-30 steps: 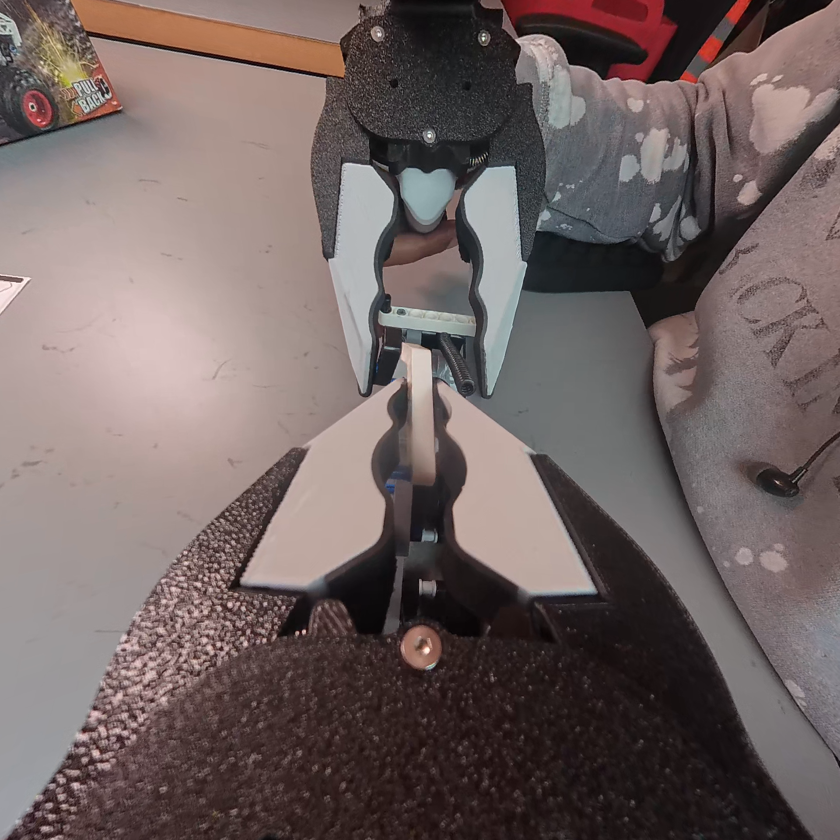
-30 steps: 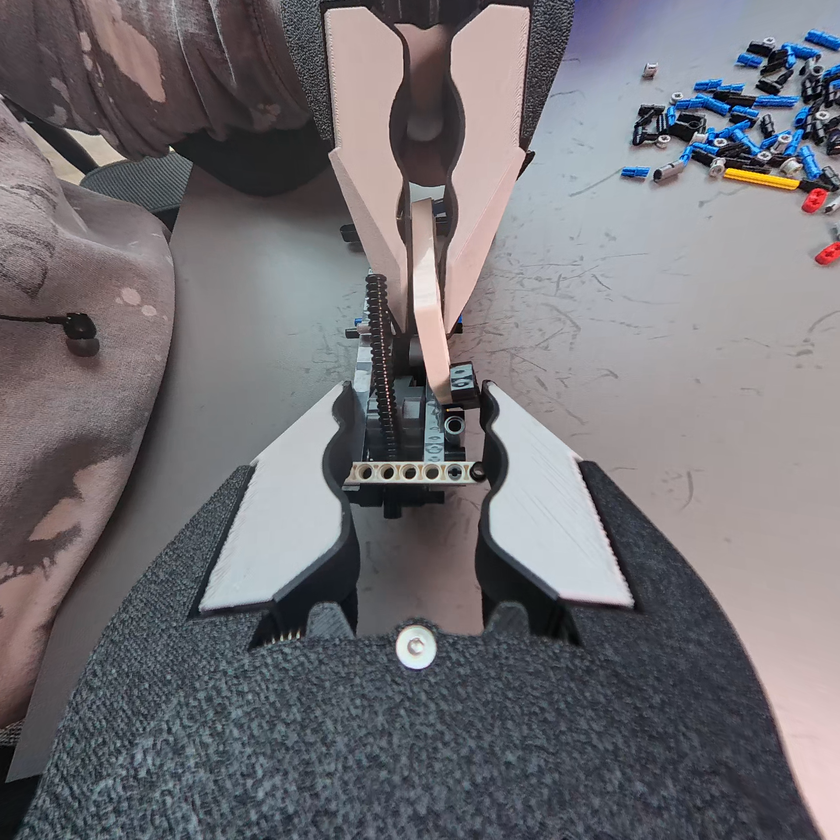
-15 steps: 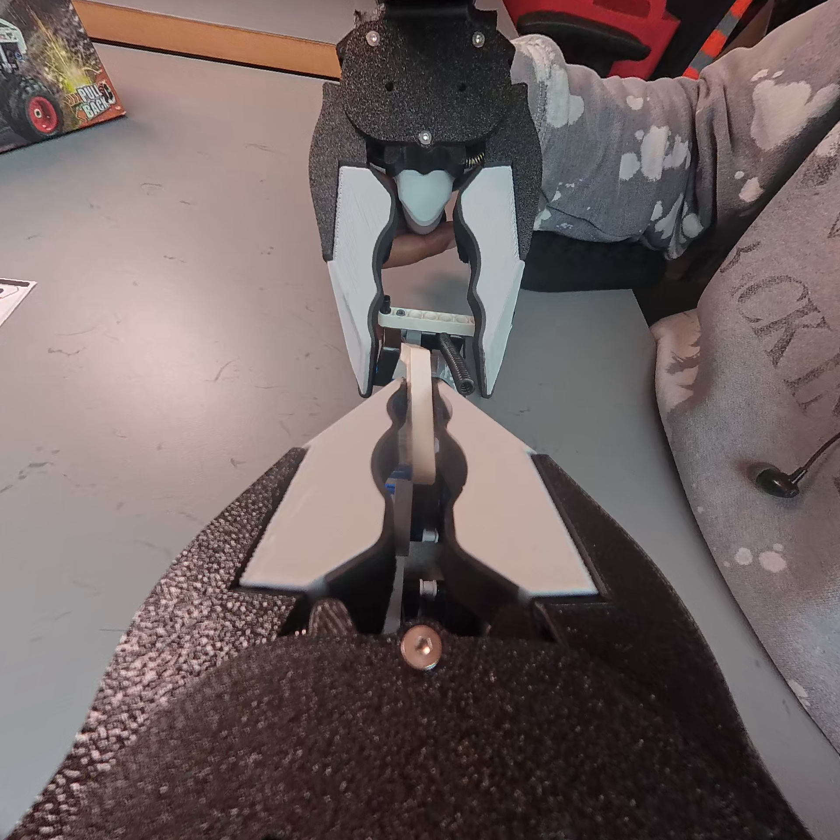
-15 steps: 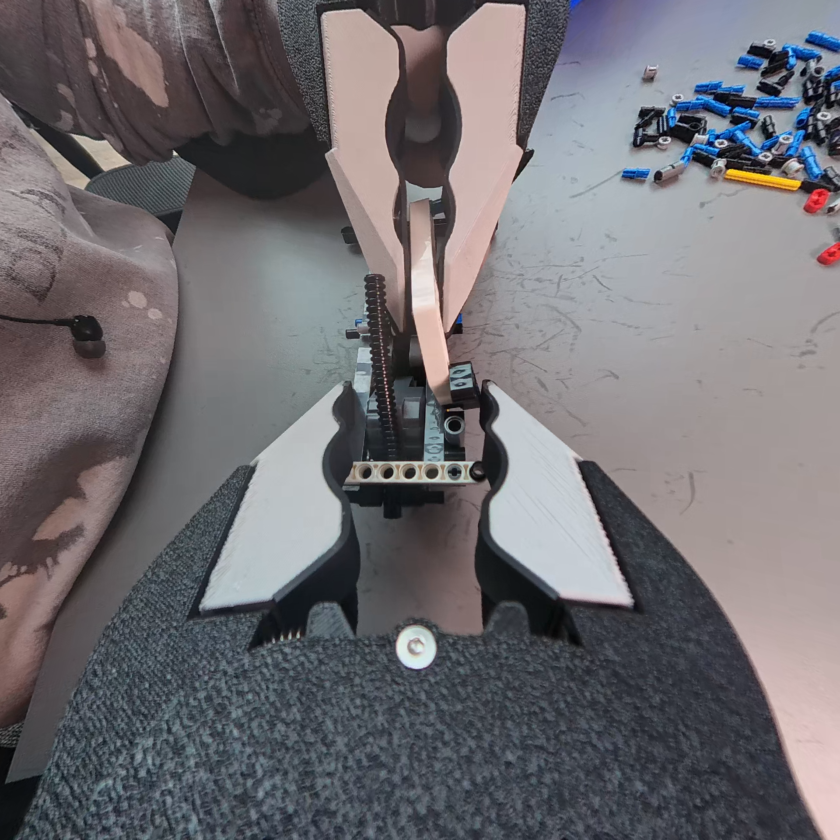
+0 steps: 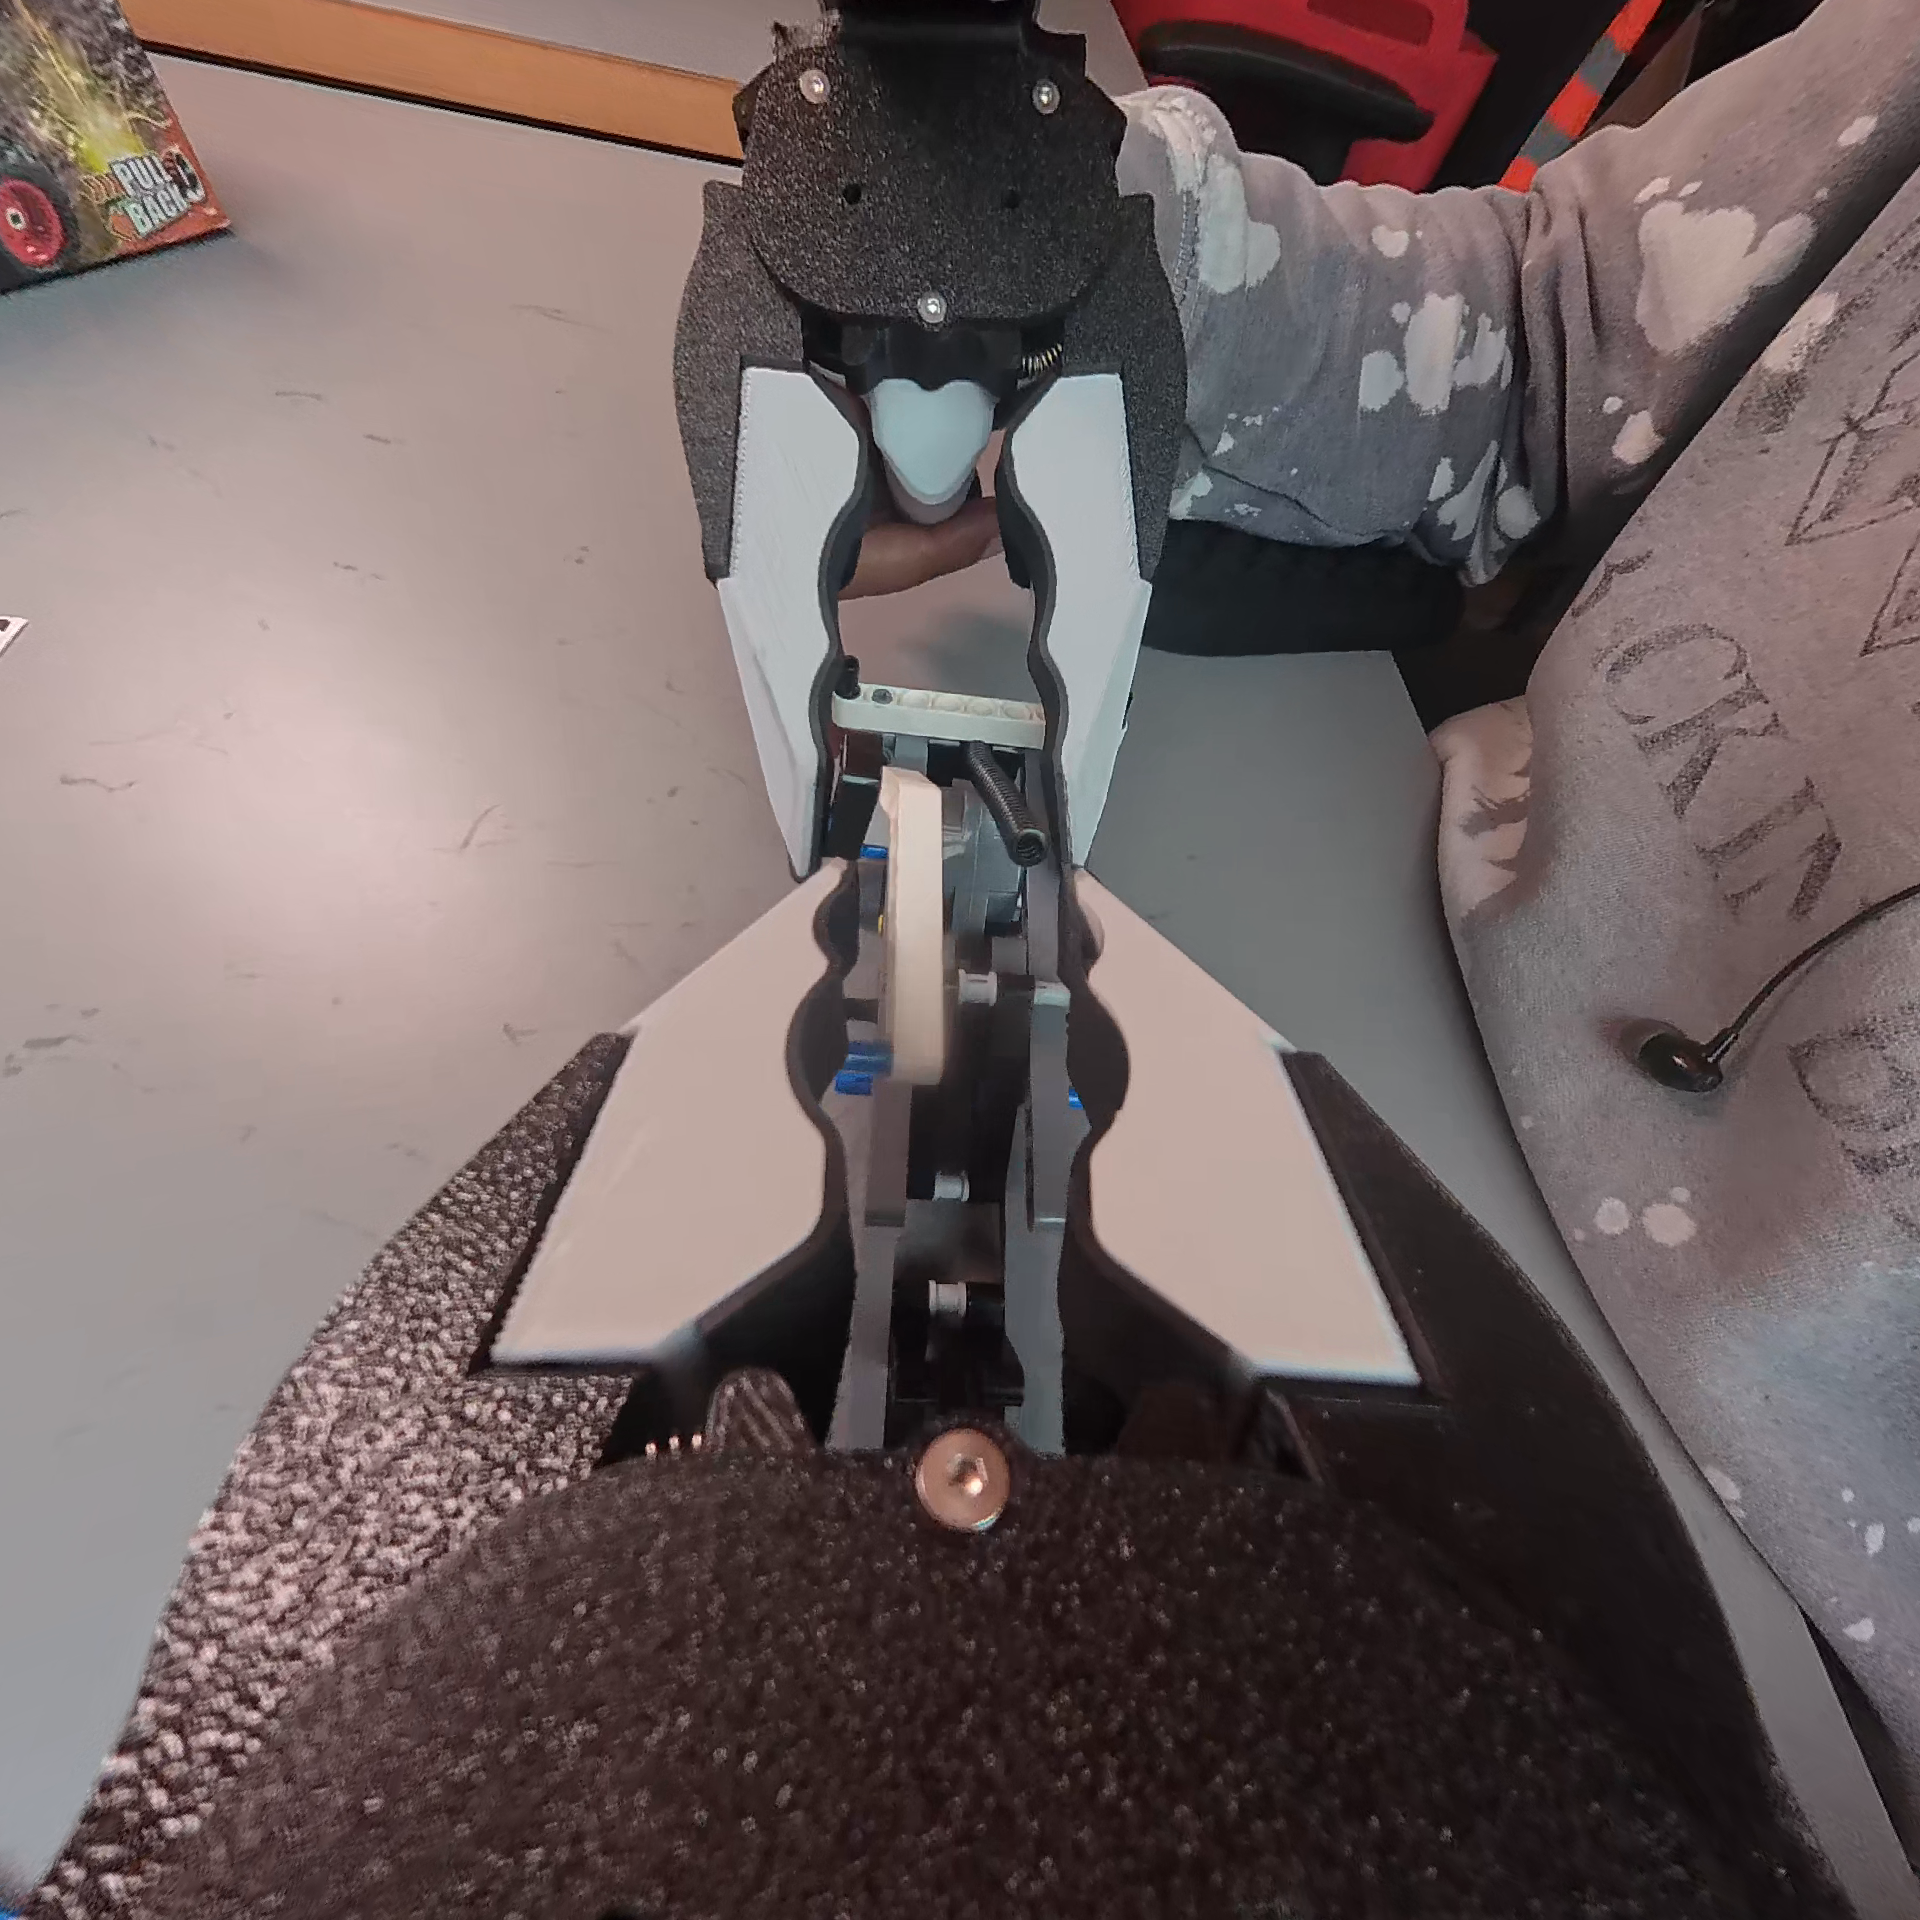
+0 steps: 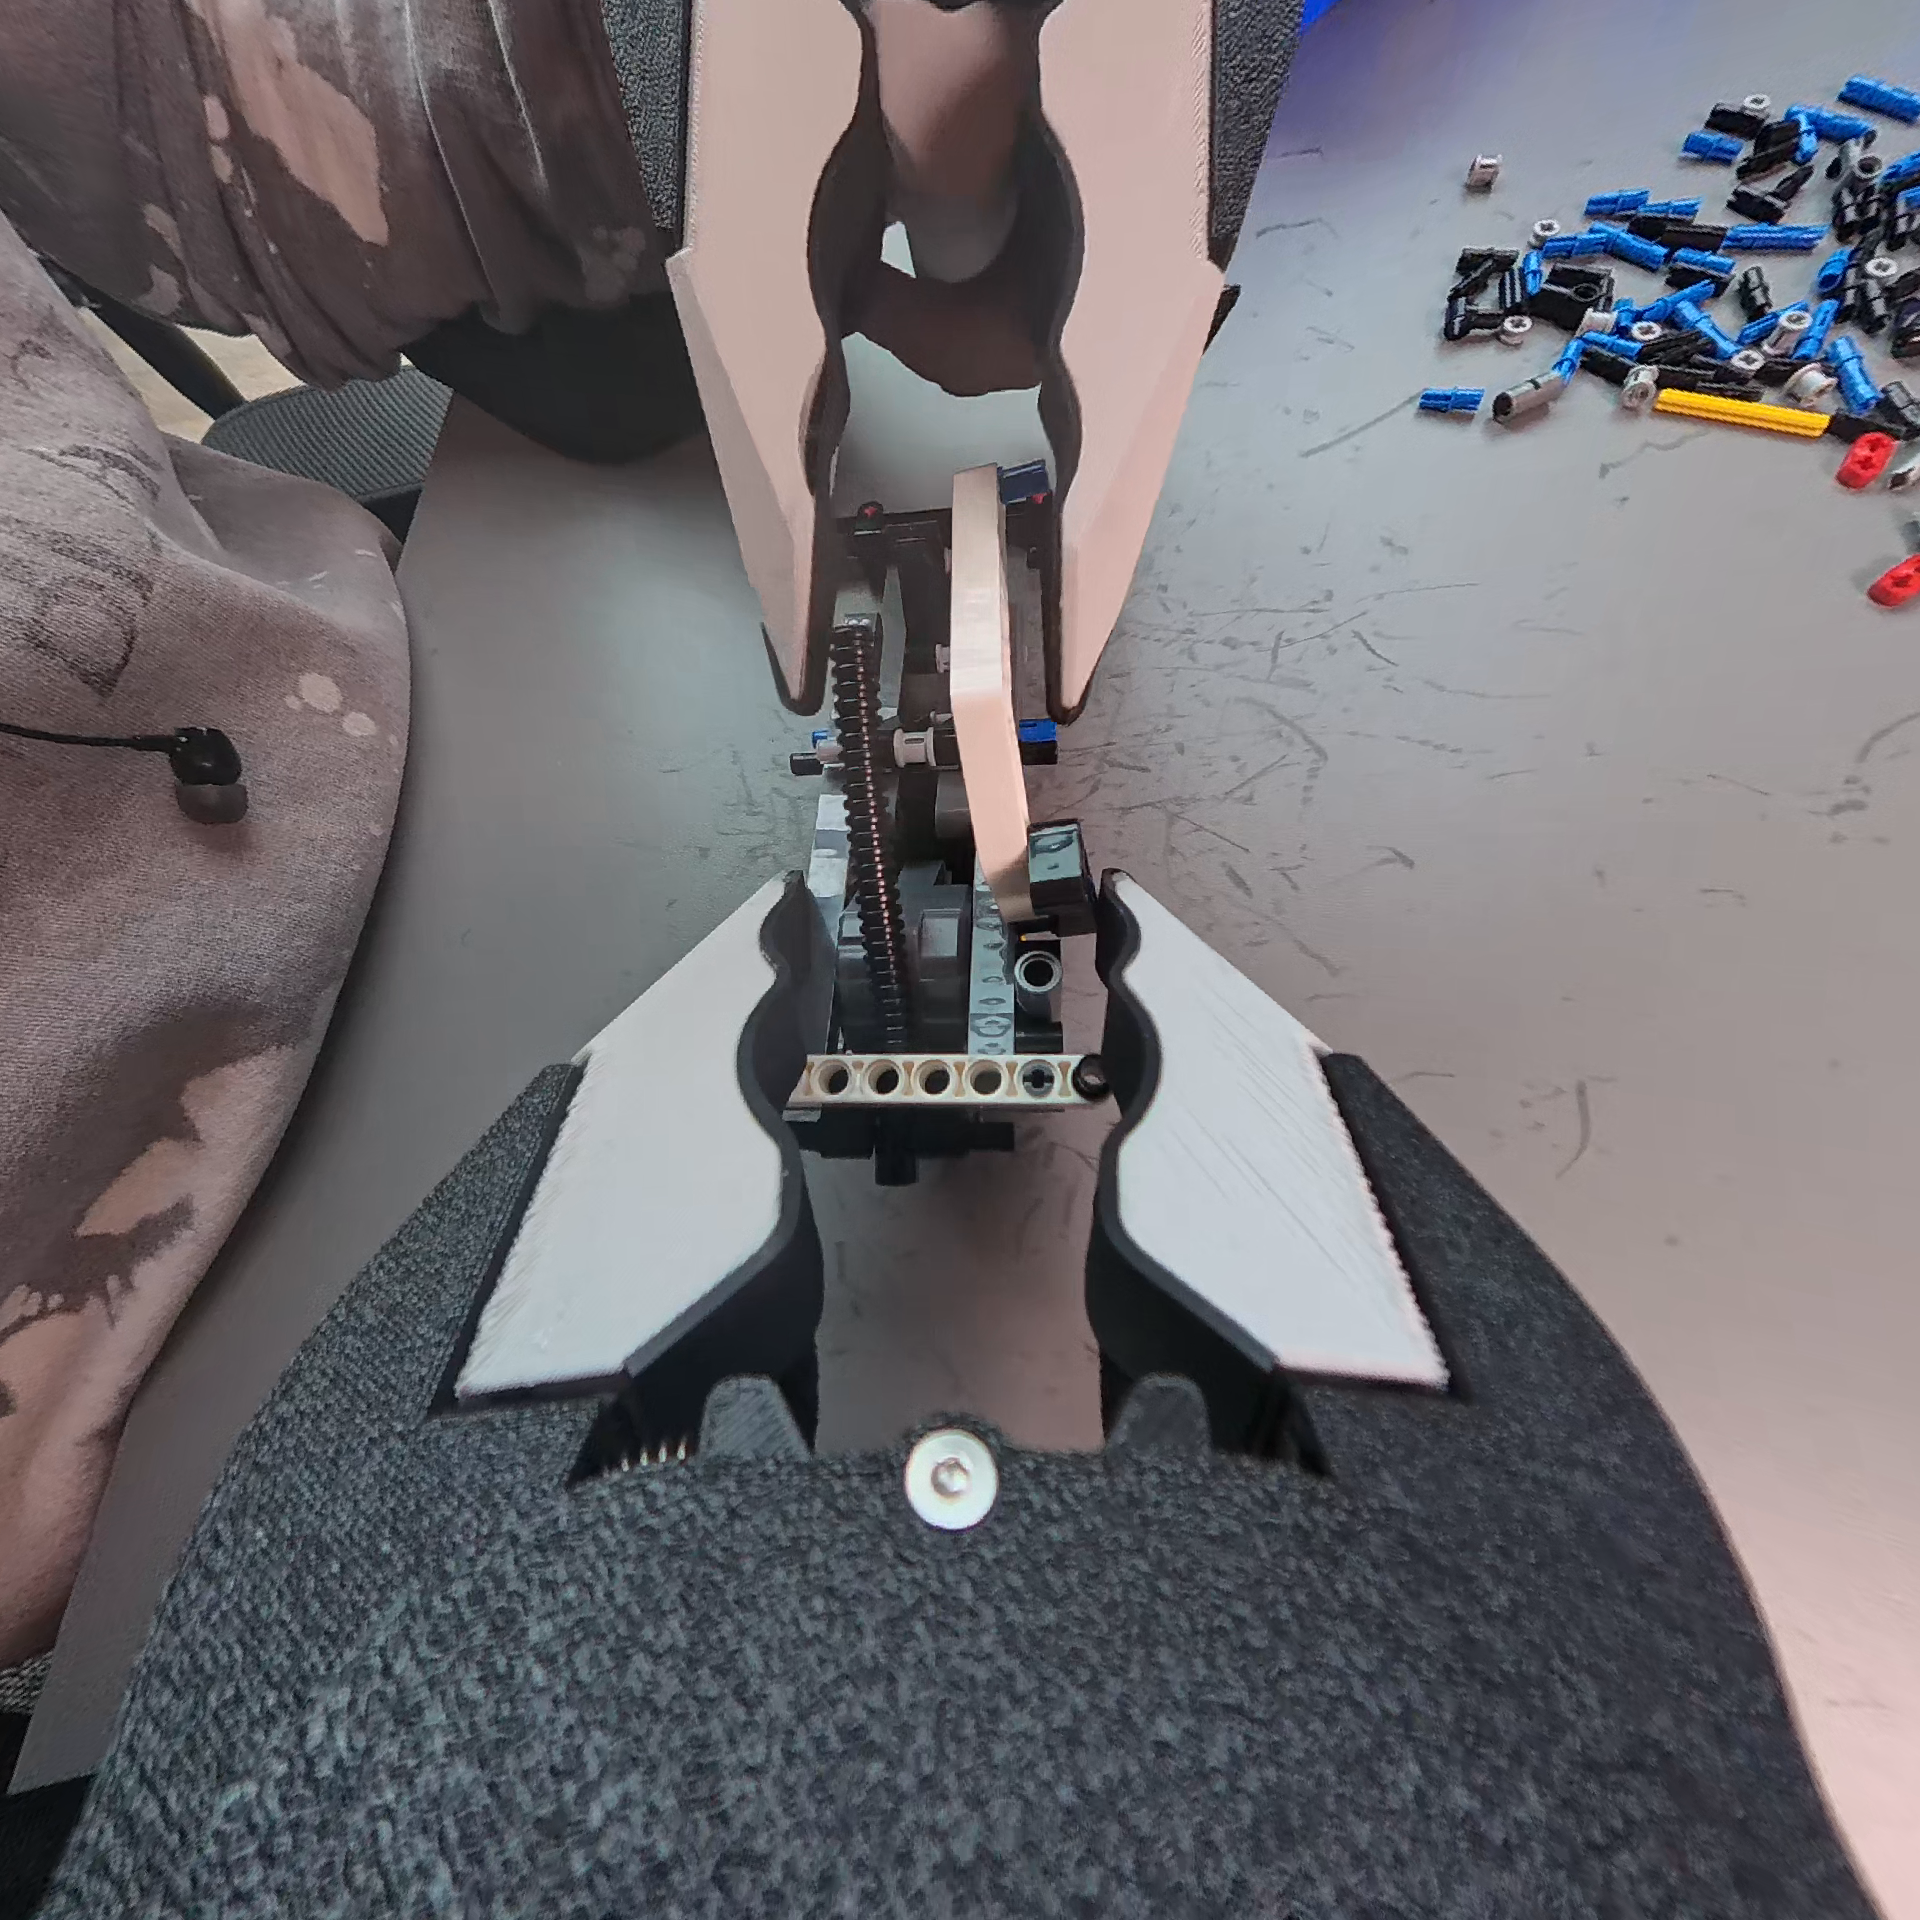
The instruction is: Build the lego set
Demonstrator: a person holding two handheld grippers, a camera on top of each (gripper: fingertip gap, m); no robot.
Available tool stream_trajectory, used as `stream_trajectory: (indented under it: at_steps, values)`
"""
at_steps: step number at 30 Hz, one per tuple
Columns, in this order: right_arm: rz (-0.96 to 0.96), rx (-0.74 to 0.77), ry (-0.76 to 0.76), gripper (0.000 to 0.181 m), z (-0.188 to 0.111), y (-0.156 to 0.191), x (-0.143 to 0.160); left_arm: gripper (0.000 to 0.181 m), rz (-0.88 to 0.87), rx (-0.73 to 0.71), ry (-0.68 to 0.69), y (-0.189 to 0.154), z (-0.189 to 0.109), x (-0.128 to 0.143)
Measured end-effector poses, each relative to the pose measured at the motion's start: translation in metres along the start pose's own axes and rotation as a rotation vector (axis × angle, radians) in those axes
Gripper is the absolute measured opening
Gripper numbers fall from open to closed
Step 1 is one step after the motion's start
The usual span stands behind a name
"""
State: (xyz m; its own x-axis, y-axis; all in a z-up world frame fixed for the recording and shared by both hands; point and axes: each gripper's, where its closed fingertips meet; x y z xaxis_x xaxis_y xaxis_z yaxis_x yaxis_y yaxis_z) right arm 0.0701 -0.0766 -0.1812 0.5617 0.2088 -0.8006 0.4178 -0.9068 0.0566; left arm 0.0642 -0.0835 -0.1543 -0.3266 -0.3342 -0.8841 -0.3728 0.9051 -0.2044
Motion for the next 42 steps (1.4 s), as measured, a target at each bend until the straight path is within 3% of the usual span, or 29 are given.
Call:
stream_trajectory:
  at_steps: [10,19,24,29,32,38,42]
  values:
    - [0.029,0.073,-0.03,0.054,0.001,-0.007,-0.002,0.053,0.058,-0.067,0.086,0.002,0.008,0.008]
    - [0.049,0.138,-0.071,0.046,-0.003,-0.008,-0.003,0.012,0.027,-0.063,0.044,0.012,0.004,0.007]
    - [0.093,0.091,-0.102,0.048,-0.003,-0.008,-0.002,0.008,-0.032,0.009,0.036,0.018,0.004,0.005]
    - [0.096,0.1,-0.097,0.09,-0.019,-0.003,-0.003,0.007,-0.094,0.101,0.031,0.022,0.002,0.001]
    - [0.079,0.128,-0.086,0.104,-0.026,0.01,-0.003,0.007,-0.099,0.139,0.029,0.022,0.003,-0.001]
    - [0.037,0.245,-0.039,0.1,-0.004,0.002,0.013,0.007,-0.07,0.181,0.05,0.023,0.005,0.003]
    - [-0.011,0.189,-0.067,0.091,0.0,0.004,0.011,0.007,-0.072,0.202,0.039,0.022,0.004,0.003]
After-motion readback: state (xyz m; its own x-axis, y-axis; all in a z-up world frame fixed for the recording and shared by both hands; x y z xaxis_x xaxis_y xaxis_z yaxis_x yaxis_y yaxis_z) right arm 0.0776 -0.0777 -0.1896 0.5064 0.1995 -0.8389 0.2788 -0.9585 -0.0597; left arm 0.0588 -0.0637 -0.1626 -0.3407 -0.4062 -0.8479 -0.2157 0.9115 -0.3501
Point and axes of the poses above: each gripper's, where its closed fingertips meet, z out along the fingers, x out of its underside, y = z × x across the jaws, and after that the axes turned 7 degrees about x, right-handed
